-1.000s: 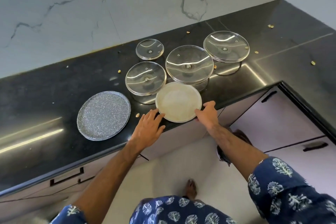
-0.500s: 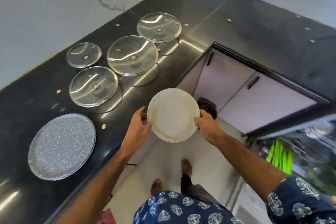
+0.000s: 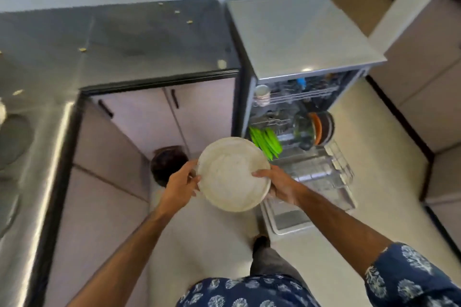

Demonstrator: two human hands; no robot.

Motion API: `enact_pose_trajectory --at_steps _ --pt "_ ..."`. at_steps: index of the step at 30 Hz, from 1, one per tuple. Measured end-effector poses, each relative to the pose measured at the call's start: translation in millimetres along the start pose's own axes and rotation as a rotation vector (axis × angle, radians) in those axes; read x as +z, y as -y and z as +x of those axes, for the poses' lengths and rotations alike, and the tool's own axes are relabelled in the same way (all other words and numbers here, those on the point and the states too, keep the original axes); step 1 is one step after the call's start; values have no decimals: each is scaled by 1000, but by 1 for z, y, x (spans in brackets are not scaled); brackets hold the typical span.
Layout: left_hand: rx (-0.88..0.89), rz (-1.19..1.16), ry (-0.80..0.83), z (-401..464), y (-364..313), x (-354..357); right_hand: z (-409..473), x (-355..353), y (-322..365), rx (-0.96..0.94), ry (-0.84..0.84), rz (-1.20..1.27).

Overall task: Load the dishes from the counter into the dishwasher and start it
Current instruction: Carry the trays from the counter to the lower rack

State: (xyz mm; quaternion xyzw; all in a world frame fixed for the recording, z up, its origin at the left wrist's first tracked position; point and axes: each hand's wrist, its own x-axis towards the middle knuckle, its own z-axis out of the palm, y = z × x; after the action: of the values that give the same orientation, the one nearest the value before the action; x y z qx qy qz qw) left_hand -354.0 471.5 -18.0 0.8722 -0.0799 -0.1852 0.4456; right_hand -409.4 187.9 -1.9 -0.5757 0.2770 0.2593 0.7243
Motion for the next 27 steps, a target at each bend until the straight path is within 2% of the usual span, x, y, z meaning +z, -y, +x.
enact_pose_trajectory --at_steps 5,10,13,20,27 --pt "67 191 246 113 -52 96 18 -121 7 23 -142 5" --pt "86 400 384 206 -80 197 71 -223 8 30 -356 -236" --pt "119 525 474 260 -72 251 119 -272 6 30 -394 -400" --pt "194 713 508 378 -17 352 262 -349 -20 -48 -465 -837" --pt "282 880 441 485 70 421 404 -370 -31 -172 -510 -1128"
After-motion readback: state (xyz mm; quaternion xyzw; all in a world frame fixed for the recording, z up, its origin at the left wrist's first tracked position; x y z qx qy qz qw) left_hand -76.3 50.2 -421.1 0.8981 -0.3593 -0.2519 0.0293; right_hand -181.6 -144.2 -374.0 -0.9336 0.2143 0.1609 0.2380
